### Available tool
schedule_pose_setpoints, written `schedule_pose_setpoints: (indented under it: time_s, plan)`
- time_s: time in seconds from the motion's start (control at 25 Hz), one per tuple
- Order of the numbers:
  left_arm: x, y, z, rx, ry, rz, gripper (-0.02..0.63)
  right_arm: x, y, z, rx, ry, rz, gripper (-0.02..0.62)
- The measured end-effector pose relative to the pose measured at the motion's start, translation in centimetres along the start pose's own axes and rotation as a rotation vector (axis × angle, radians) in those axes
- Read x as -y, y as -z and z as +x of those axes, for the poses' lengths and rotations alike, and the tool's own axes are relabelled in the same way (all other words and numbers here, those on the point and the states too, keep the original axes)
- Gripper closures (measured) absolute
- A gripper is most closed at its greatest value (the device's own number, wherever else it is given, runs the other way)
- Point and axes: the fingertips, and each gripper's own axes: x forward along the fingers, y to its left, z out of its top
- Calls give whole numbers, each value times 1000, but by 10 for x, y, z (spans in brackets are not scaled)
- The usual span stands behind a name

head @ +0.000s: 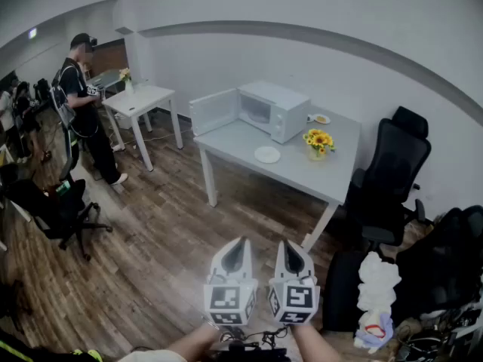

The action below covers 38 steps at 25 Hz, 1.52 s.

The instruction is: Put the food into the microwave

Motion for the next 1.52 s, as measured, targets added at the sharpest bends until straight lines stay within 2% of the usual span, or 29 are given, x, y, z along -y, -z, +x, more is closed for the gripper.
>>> schedule_pose_setpoints:
  time_s: [0.4, 0.64, 0.96, 1.24, 1.52]
  plan:
    - [-6, 7, -12, -20, -18, -2, 603, -15, 1, -7, 31, -41, 20, 578]
    - [-31, 3, -6, -16, -24, 4, 603, -32, 0, 11, 31, -32, 31, 578]
    - [-71, -8, 26, -12, 23, 22, 603, -46, -1, 55, 56, -10, 51, 578]
    - [-96, -6, 53, -31, 24, 2, 603, -46, 1, 86, 34, 38, 33, 578]
    - [-112, -3, 83, -24, 10, -9, 603, -38, 1, 120, 45, 29, 25, 578]
